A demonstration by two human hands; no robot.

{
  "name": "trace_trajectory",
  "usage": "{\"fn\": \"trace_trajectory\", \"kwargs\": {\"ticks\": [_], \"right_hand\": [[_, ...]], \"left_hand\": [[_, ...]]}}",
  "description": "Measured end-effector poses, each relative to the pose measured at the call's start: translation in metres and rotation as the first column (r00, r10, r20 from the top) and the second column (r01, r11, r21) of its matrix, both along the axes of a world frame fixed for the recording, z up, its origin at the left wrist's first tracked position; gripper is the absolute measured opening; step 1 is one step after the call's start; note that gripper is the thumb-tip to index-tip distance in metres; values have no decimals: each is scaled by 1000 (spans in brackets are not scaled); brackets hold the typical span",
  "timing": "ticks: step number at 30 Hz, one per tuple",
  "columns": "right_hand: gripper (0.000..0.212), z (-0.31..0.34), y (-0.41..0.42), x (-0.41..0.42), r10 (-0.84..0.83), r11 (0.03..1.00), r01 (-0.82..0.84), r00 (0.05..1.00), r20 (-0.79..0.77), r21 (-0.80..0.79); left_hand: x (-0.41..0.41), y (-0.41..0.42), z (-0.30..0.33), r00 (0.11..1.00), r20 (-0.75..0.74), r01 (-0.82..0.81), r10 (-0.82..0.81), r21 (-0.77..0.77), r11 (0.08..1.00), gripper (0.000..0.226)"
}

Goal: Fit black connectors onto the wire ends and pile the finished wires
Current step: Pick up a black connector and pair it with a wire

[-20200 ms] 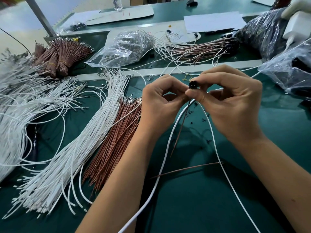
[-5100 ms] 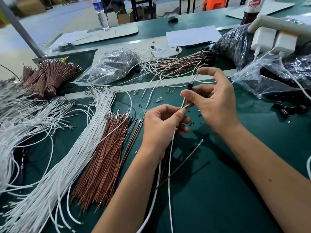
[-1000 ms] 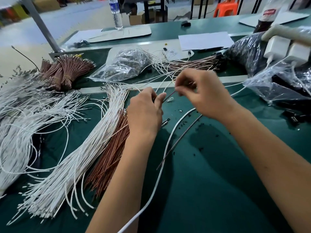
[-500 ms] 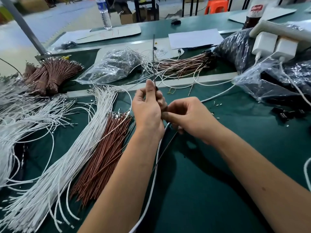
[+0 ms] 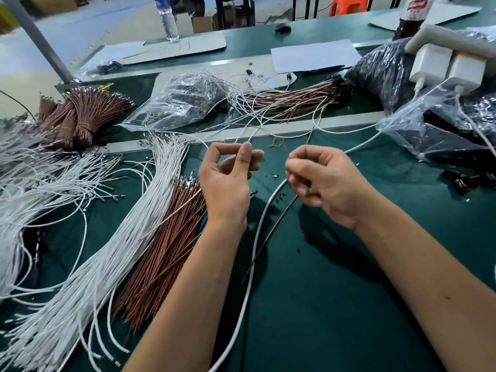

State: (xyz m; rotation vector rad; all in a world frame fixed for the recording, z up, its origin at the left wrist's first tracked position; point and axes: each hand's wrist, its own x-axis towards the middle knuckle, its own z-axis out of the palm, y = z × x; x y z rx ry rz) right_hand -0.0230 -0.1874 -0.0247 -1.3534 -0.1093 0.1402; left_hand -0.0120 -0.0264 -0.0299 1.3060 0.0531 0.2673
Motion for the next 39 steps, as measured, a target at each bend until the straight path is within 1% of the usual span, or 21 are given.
{"fn": "trace_trajectory", "kwargs": {"ticks": [2,4,8,10,12,15,20,23,26,30,33,37,39], "right_hand": [[18,3,-6,2,-8,992,11,1000,-28,123],[19,1,-8,3,-41,987,48,998,-48,153],[12,-4,-4,4,-144,983,148,989,-38,112],[7,-5,-4,5,-183,979,184,983,-21,92],[8,-5,-4,6,-225,971,224,974,-4,79],[11,-5,-2,7,-266,962,265,964,17,63],[18,-7,0,7,-270,962,268,962,45,51],[19,-8,0,8,-279,960,277,959,49,34],[16,-9,-1,8,-278,961,278,959,51,20],[13,-9,-1,7,-258,966,259,964,69,-9],[13,-10,0,7,-253,967,254,964,77,-12],[14,-11,1,7,-245,969,243,967,73,34],[15,-12,2,6,-241,970,236,967,84,62]], "left_hand": [[-4,5,-2,999,16,52,-52,35,998,11],[-6,9,-4,993,-5,117,-117,39,992,14],[-4,14,-6,968,-67,244,-244,-2,970,17],[-4,13,-8,957,-89,276,-276,-21,961,17],[-4,10,-10,950,-98,295,-297,-37,955,18],[-5,6,-11,946,-116,300,-304,-48,953,16],[-6,-1,-8,918,-181,305,-353,-246,920,21],[-6,-1,-7,915,-173,304,-365,-301,904,23],[-5,-1,-7,919,-151,298,-365,-342,891,22],[-6,-2,-8,933,-152,270,-325,-301,915,14],[-8,-3,-8,933,-140,283,-331,-281,917,11],[-9,-5,-10,937,-132,290,-325,-228,929,11],[-9,-5,-10,937,-134,287,-322,-228,930,11]]}}
